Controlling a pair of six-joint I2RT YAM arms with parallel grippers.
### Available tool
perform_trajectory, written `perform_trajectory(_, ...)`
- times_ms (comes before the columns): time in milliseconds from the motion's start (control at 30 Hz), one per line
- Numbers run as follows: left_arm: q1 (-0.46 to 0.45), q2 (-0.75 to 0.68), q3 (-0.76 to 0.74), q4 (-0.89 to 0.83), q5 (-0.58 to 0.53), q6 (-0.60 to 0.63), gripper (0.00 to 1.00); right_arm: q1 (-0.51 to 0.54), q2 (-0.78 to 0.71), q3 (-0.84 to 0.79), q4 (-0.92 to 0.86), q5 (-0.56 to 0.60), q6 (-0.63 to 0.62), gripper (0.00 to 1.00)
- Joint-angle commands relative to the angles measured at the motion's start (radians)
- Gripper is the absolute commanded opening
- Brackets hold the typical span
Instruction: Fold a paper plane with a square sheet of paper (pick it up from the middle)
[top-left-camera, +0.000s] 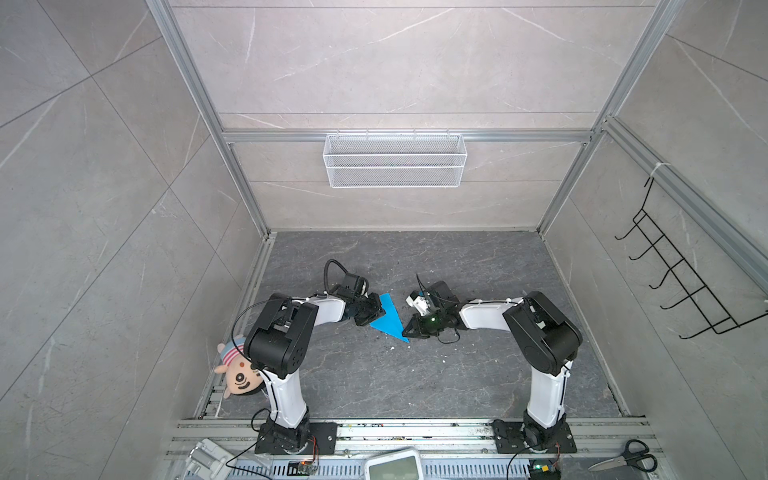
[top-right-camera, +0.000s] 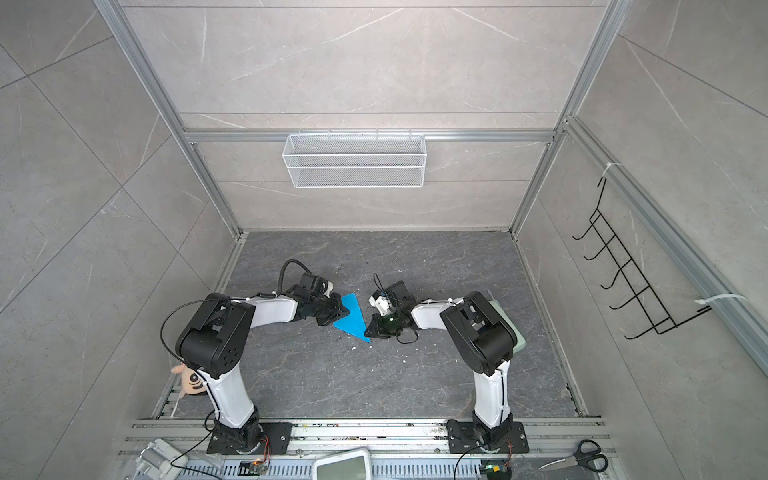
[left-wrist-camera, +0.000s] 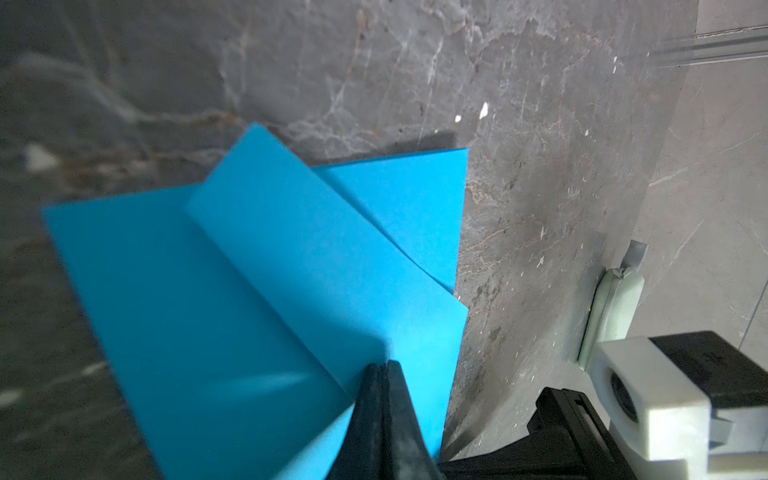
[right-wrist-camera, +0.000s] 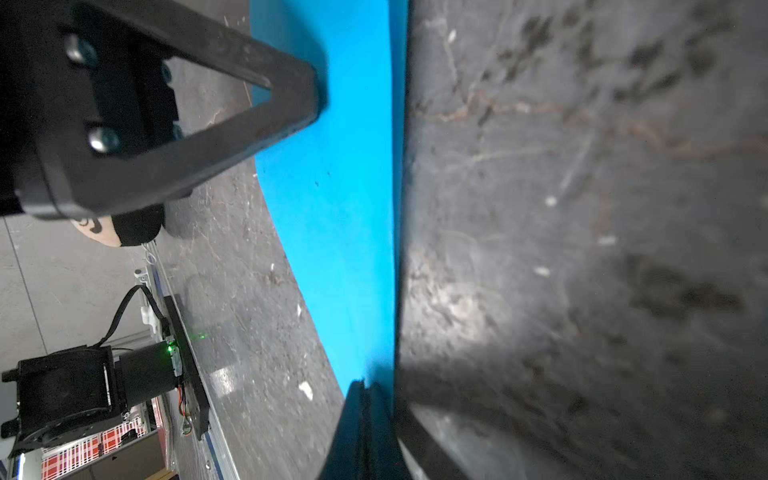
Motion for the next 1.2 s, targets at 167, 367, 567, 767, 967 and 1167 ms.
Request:
perform_trajectory(167, 0.006, 0.022, -0.002, -0.076, -0.071, -0.013, 0.0, 0.003, -0.084, -0.157, -0.166, 0.057, -0.006, 0.06)
perform_trajectory(367, 0.006, -0.07, 0.022, 0.009, 0.028, -0.023, 0.11, 0.001, -0.253, -0.166, -0.075, 0.131, -0.009, 0.15)
perform_trajectory(567, 0.019, -0.2, -0.039, 0.071, 0.01, -0.073, 0.29, 0.001, -0.258, -0.13, 0.078, 0.195, 0.0, 0.37)
perform_trajectory(767, 0.05, -0.209, -0.146, 0.199, 0.032, -0.124, 0.43, 0.0, -0.158, -0.03, 0.156, 0.144, -0.016, 0.43)
perform_trajectory(967, 0.051, -0.123, -0.142, 0.326, 0.108, -0.132, 0.49, -0.001, -0.055, 0.074, 0.14, 0.135, -0.038, 0.41)
perform_trajectory(1167, 0.052, -0.038, -0.101, 0.372, 0.148, -0.132, 0.45, -0.008, -0.025, 0.095, 0.152, 0.134, -0.022, 0.42)
